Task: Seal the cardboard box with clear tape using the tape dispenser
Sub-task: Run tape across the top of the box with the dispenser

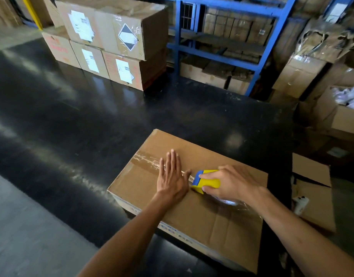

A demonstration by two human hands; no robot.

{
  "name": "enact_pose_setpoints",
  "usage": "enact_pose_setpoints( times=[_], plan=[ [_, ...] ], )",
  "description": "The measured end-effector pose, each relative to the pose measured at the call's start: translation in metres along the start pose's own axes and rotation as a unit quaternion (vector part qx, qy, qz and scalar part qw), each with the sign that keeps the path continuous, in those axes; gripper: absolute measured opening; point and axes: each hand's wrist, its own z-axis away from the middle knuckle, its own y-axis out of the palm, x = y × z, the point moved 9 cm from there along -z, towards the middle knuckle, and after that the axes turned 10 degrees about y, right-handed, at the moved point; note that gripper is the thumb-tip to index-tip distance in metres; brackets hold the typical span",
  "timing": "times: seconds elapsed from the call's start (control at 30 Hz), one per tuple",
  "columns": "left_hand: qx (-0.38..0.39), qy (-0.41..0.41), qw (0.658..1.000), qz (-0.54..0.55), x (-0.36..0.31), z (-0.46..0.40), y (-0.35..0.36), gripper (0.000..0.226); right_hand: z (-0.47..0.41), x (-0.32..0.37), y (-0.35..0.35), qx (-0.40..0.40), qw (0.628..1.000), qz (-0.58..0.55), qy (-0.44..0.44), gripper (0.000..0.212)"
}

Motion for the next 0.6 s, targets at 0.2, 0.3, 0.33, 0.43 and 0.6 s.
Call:
enact_pose_setpoints(
  times=[0.2,0.3,0.33,0.43,0.6],
  plan=[
    [0.009,-0.064,0.998,-0.006,-0.001,-0.001,0.006,0.084,-0.002,-0.001,-0.002,-0.004,1.0,-0.002,-0.011,0.055],
    [0.019,-0.054,0.998,0.001,-0.002,-0.001,0.007,0.085,0.0,-0.001,-0.005,0.001,1.0,-0.006,-0.019,0.053],
    [0.02,-0.054,0.998,0.002,-0.001,-0.001,0.006,0.085,0.001,0.0,-0.007,0.001,1.0,-0.006,-0.022,0.054],
    [0.02,-0.055,0.998,-0.004,0.0,0.0,0.003,0.084,0.008,-0.002,-0.008,0.0,0.999,0.0,-0.039,0.053],
    [0.02,-0.045,0.999,0.003,-0.002,0.002,0.004,0.087,0.052,-0.07,-0.007,0.008,0.999,0.033,-0.013,0.052]
  ],
)
